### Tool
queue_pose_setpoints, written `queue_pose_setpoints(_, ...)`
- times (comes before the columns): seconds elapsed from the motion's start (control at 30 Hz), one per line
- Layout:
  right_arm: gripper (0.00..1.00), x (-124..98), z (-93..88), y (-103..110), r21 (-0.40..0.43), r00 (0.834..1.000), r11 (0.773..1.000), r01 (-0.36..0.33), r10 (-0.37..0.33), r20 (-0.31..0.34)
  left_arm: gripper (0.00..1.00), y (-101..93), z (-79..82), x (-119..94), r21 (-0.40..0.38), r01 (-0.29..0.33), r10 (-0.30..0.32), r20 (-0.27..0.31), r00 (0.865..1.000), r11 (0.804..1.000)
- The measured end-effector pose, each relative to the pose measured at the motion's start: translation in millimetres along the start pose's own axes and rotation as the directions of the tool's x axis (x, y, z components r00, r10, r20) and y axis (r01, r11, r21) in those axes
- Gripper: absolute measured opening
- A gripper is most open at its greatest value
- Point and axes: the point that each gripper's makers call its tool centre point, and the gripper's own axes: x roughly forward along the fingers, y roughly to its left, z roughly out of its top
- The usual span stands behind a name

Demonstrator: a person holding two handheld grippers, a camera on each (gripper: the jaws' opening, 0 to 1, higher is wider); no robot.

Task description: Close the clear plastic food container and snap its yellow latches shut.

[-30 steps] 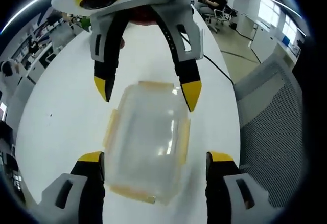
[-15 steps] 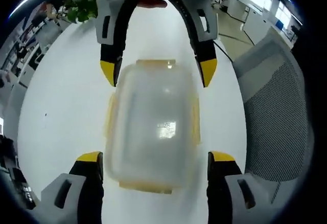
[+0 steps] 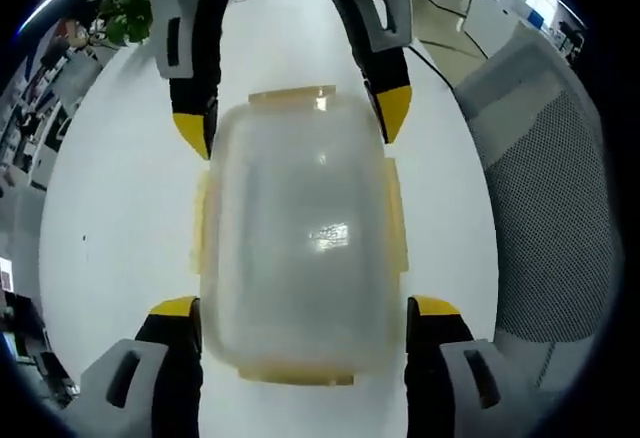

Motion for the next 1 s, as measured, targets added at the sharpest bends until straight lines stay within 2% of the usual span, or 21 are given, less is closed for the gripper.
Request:
queue_pose_setpoints(0.17, 0.78, 0.7, 0.4, -0.6, 0.017, 1.0, 1.0, -0.007, 0.007, 0.017, 0.82, 0.9, -0.8, 1.4, -0.007, 0.002, -0.002, 0.002, 1.0, 1.0)
queue_pose_setpoints(0.63, 0.78, 3.5, -1.2, -1.6, 0.033, 1.0, 0.999, -0.013, 0.014, -0.028, 0.81, 1.6, -0.2, 3.0, -0.018, 0.004, -0.004, 0.005, 1.0, 1.0)
queue_pose_setpoints(0.83, 0.78, 3.5, -2.4, -0.4, 0.037, 0.998, 0.999, -0.002, 0.004, -0.058, 0.81, 1.2, 0.5, 1.3, -0.026, 0.005, -0.004, 0.064, 0.998, 1.0)
queue_pose_setpoints(0.9, 0.77, 3.1, -2.5, -0.1, 0.039, 0.998, 0.999, -0.002, 0.005, -0.061, 0.8, 0.6, 1.6, 1.8, -0.024, 0.006, -0.004, 0.063, 0.998, 1.0)
queue_pose_setpoints(0.93, 0.77, 3.7, 0.0, 0.3, 0.048, 0.999, 0.999, -0.001, 0.003, -0.051, 0.8, 1.3, -1.9, 1.4, -0.012, 0.001, -0.001, 0.038, 0.999, 1.0)
queue_pose_setpoints(1.0, 0.78, 5.1, 3.3, 0.1, 0.057, 0.999, 0.998, 0.005, -0.002, -0.048, 0.8, 1.3, -4.1, 1.3, -0.005, 0.002, -0.002, 0.023, 1.0, 1.0)
